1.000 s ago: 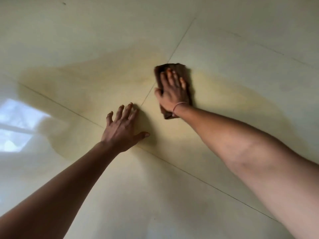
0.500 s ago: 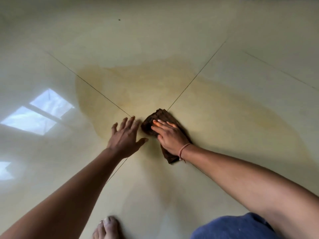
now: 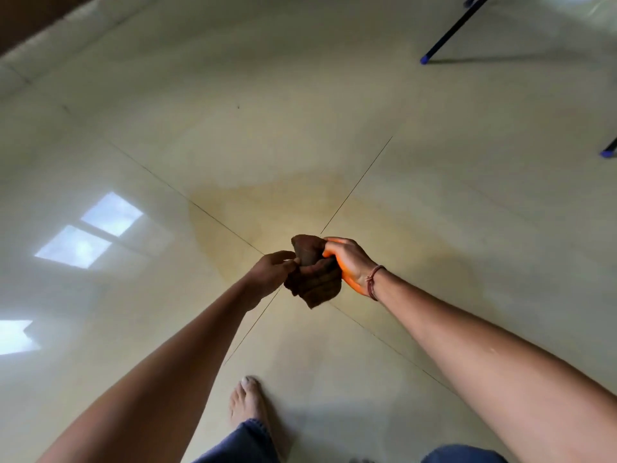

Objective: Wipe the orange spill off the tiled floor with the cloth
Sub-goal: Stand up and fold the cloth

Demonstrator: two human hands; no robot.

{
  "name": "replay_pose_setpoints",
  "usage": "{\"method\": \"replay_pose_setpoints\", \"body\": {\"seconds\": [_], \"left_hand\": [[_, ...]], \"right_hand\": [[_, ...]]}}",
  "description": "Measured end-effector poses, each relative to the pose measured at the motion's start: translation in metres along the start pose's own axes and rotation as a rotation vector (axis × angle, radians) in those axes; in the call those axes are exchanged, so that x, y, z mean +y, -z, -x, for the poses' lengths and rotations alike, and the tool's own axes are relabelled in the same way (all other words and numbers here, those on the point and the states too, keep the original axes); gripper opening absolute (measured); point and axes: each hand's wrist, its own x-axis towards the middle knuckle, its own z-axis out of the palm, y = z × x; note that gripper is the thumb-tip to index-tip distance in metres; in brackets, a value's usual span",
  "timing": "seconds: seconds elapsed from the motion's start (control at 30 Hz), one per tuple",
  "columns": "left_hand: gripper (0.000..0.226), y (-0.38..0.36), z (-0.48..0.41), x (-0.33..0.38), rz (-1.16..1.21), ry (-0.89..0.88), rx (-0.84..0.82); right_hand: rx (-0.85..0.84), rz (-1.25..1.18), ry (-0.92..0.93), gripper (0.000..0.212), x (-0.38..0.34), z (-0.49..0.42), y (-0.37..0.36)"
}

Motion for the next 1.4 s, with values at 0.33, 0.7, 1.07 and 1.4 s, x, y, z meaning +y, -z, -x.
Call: {"method": "replay_pose_setpoints", "body": {"seconds": [0.33,0.7,1.07,1.4], "left_hand": [[0.009,0.018,0.297,0.294,0.118,-0.285,0.032],[0.042,0.01,0.512,0.512,0.549,-0.663,0.171],[0.02,0.012,0.571,0.517,0.435,-0.549,0.015],[0.037,0.015,0.592,0.556,-0.291,-0.733,0.194]], "right_hand": [[0.196,-0.031,0.175,0.009,-0.281,0.296,0.052],[0.158,-0.178,0.542,0.018,-0.466,0.526,0.089],[0.232,-0.321,0.441,0.008,-0.502,0.587,0.073],[0.531,-0.08,0.631,0.024,-0.508,0.6,0.084]]}}
